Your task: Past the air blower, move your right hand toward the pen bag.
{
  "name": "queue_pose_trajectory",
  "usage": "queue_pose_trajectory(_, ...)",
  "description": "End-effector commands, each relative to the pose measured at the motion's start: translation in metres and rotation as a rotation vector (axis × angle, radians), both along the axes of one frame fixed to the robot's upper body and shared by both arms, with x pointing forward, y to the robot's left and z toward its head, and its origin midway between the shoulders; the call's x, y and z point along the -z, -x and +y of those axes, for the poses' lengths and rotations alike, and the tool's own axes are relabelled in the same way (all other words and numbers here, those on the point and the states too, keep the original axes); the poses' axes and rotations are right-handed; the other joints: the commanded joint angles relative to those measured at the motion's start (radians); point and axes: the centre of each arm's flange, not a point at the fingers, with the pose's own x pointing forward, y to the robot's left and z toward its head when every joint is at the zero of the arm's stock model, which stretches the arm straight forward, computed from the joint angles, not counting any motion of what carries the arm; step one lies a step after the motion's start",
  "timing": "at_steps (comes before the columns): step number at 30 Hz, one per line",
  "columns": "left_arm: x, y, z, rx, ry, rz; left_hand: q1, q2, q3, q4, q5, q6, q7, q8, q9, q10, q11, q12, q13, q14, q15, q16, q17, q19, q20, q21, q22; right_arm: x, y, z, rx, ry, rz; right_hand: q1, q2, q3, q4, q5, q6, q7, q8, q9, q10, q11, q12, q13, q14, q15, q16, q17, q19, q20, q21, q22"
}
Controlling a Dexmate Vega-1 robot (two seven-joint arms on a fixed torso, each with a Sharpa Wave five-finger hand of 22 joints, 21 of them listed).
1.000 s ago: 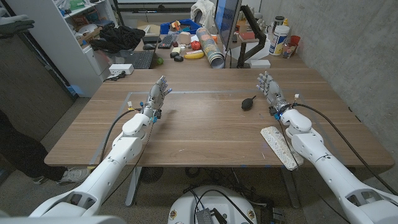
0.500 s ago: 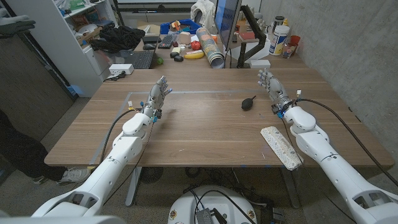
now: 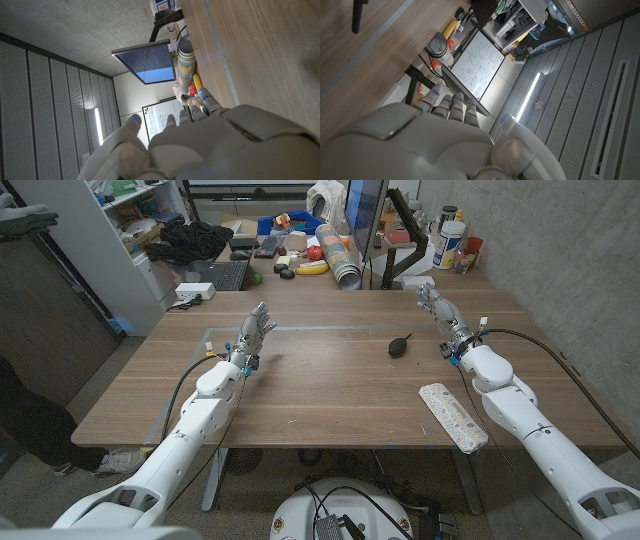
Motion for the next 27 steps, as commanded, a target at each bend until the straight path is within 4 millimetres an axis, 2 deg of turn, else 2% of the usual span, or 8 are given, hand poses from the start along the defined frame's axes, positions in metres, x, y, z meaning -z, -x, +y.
queue_pose_trajectory(1,-0.001,-0.002,0.003,0.001,0.001,0.001,-0.004,0.011,-0.001,0.001,0.006,-0.051,-0.006,0.004,0.003,-0.018,0.003,0.007,0.001,-0.052,-0.010,0.005,0.003,-0.100,-0.021,-0.006,0.002,-0.014,0.014,-0.002,0.061,0.062,-0.074,0.013,0.018,0.004,-0.009,0.007,0.008,-0.003,0.003,0.006,0.013,-0.003,0.009,0.003,0.010,0.003,0.003,0.002,0.008,-0.001,-0.001,0.002)
queue_pose_trajectory(15,-0.002,-0.006,0.006,0.004,0.002,0.002,-0.003,0.011,-0.002,0.000,0.006,-0.048,-0.007,0.005,0.003,-0.017,0.004,0.008,0.001,-0.051,-0.009,0.005,0.003,-0.098,-0.020,-0.008,0.002,-0.035,0.038,0.001,0.075,0.173,-0.163,0.020,0.016,0.006,-0.015,0.006,0.037,-0.012,0.008,0.006,0.046,-0.001,0.017,0.003,0.037,-0.004,0.007,0.002,0.034,0.000,-0.001,0.002)
queue_pose_trajectory(27,0.000,-0.005,0.008,0.004,0.002,0.003,-0.002,0.011,-0.004,0.000,0.006,-0.048,-0.007,0.004,0.003,-0.017,0.004,0.008,0.001,-0.051,-0.008,0.005,0.003,-0.098,-0.020,-0.010,0.002,-0.044,0.057,0.002,0.092,0.265,-0.195,0.019,0.016,0.006,-0.015,0.005,0.049,-0.015,0.008,0.006,0.056,0.000,0.017,0.003,0.044,-0.004,0.005,0.003,0.038,0.002,-0.004,0.002)
